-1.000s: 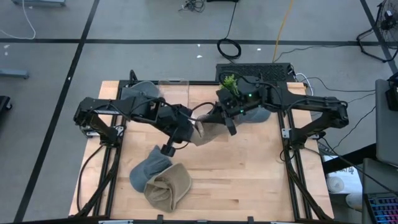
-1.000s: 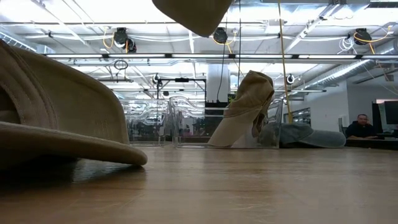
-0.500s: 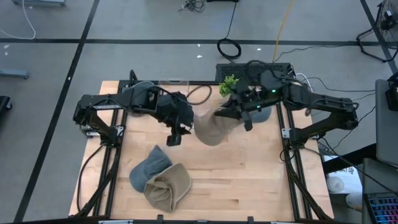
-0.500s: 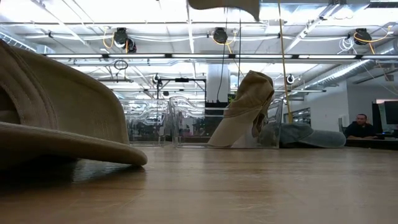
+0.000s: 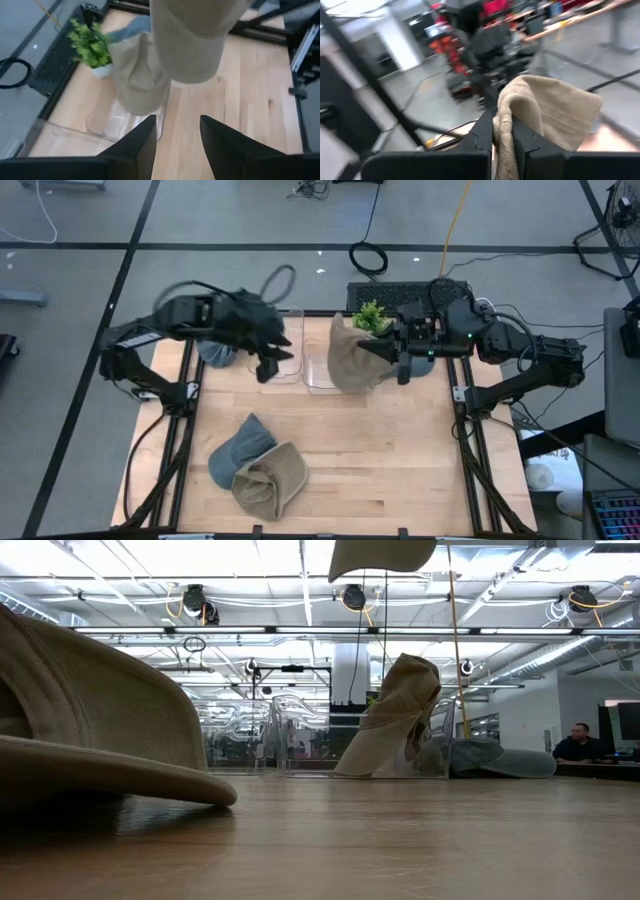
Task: Pick & Place hat
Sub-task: Put the top brown cap into the right transparent bin
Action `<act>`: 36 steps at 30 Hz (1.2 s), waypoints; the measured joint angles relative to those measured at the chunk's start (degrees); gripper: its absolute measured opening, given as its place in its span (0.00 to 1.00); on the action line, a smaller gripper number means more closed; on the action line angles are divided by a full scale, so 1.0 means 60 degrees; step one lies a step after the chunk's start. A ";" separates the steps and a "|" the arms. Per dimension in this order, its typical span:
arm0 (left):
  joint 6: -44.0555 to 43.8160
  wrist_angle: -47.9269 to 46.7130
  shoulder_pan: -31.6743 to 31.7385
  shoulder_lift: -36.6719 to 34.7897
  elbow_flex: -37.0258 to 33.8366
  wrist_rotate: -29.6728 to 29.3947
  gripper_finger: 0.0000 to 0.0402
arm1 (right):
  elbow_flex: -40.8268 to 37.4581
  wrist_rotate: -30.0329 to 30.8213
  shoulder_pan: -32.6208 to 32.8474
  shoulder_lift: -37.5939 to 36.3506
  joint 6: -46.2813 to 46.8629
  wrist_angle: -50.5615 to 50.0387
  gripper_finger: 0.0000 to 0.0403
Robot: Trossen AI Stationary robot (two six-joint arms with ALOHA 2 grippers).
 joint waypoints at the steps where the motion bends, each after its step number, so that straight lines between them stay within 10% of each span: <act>1: -0.0013 -0.0056 0.0070 -0.0170 -0.0007 0.0000 0.38 | -0.0003 0.0457 0.0143 0.0027 -0.0067 0.0016 0.03; 19: 0.0100 0.0135 0.0691 -0.2607 -0.0004 -0.0663 0.33 | -0.0004 0.7580 0.2470 0.1617 -0.2499 0.2308 0.02; 36: 0.0636 -0.0655 0.0698 -0.3126 -0.0007 -0.0729 0.33 | -0.0004 1.0845 0.2562 0.3300 -0.5472 0.4982 0.02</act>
